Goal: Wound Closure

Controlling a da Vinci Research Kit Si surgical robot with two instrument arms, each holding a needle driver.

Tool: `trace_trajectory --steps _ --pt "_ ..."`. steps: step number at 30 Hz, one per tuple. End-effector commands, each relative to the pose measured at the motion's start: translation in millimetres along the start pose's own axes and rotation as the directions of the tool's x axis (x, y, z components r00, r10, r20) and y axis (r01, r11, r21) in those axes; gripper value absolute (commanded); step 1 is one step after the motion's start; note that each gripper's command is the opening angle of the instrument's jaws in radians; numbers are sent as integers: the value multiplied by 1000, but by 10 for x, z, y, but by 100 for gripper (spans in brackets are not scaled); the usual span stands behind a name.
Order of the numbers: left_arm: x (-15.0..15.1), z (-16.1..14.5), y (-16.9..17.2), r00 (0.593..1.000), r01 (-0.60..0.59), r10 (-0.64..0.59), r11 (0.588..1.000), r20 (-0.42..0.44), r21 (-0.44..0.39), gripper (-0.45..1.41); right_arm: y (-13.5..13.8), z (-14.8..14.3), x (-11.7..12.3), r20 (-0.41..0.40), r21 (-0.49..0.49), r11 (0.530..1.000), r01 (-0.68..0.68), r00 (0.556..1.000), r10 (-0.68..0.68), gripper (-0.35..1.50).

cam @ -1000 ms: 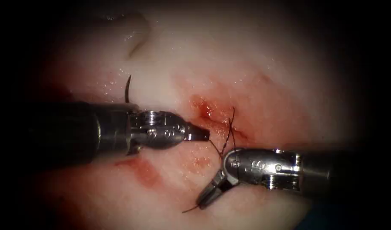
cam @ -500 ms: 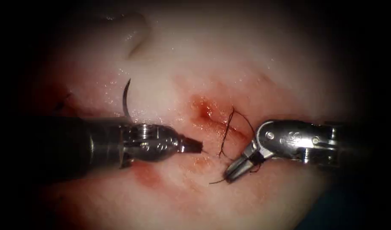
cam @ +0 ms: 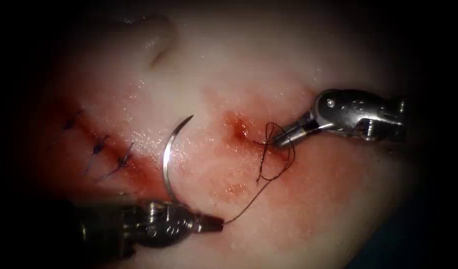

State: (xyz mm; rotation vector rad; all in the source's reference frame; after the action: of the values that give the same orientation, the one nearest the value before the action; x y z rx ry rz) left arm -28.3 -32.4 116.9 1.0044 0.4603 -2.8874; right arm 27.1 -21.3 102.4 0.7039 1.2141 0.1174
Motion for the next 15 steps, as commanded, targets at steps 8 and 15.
trace_trajectory --steps 8,15 --pt "-14 2 43 1000 6 -6 1000 6 -23 -45 21 0 -3 109 -28 999 34 994 -31 -35" --pt "-36 -5 80 999 28 -27 999 17 -33 -45 35 -10 -4 157 -38 998 56 986 -50 -35"
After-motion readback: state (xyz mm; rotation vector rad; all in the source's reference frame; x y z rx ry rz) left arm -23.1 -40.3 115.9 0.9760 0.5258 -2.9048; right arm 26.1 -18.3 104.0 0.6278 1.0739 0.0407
